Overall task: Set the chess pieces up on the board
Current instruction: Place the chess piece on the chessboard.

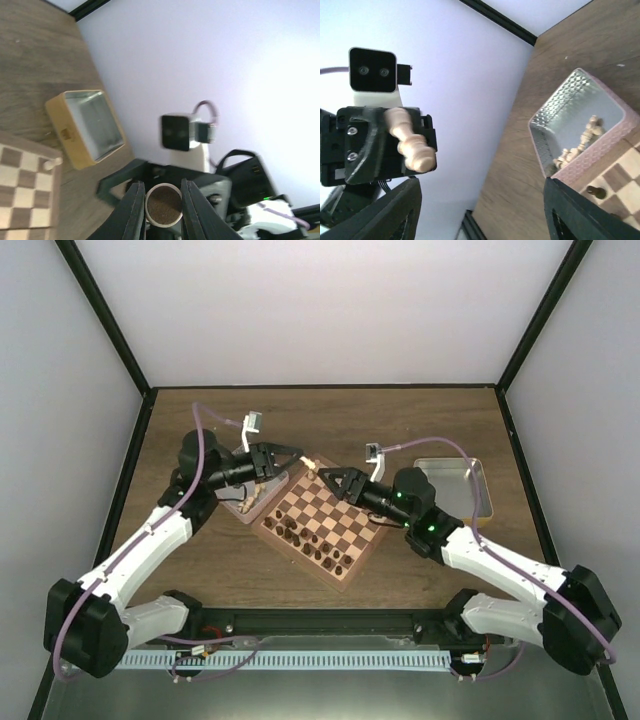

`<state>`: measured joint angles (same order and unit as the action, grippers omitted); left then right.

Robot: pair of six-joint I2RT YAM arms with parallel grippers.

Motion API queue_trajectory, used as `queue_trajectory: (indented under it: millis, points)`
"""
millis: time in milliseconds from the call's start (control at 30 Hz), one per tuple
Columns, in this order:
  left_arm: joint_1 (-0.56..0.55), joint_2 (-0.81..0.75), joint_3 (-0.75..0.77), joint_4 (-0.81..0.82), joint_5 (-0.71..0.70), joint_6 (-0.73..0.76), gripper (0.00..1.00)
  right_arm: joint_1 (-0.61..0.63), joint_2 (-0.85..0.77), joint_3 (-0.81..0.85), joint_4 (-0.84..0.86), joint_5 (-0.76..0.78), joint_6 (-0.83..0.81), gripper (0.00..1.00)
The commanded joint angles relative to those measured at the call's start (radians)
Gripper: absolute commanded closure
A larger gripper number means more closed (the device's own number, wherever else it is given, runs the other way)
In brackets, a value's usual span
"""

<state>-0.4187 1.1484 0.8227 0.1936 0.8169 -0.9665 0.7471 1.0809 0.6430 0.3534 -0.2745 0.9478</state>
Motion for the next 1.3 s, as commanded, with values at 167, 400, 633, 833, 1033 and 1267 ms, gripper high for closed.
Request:
queue_trajectory:
  millis: [167, 400, 633, 833, 1033, 1267]
  points:
    - [-0.001, -0.044, 0.002, 0.257, -0.048, -0.35, 0.92, -0.003, 0.058, 0.064, 0.397, -0.137, 0.297, 0.36]
    - [-0.002, -0.032, -0.004, 0.342, -0.055, -0.434, 0.92, -0.002, 0.078, 0.076, 0.45, -0.144, 0.344, 0.38]
    - [-0.003, -0.035, -0.029, 0.379, -0.048, -0.468, 0.92, -0.003, 0.149, 0.106, 0.524, -0.162, 0.391, 0.52]
    - [-0.003, -0.044, -0.04, 0.377, -0.048, -0.469, 0.92, -0.003, 0.189, 0.126, 0.563, -0.15, 0.409, 0.6]
    - [-0.003, -0.058, -0.064, 0.378, -0.058, -0.471, 0.92, -0.003, 0.179, 0.1, 0.575, -0.098, 0.432, 0.74]
    - [-0.003, -0.072, -0.094, 0.357, -0.074, -0.453, 0.83, -0.004, 0.171, 0.111, 0.492, -0.079, 0.411, 0.93]
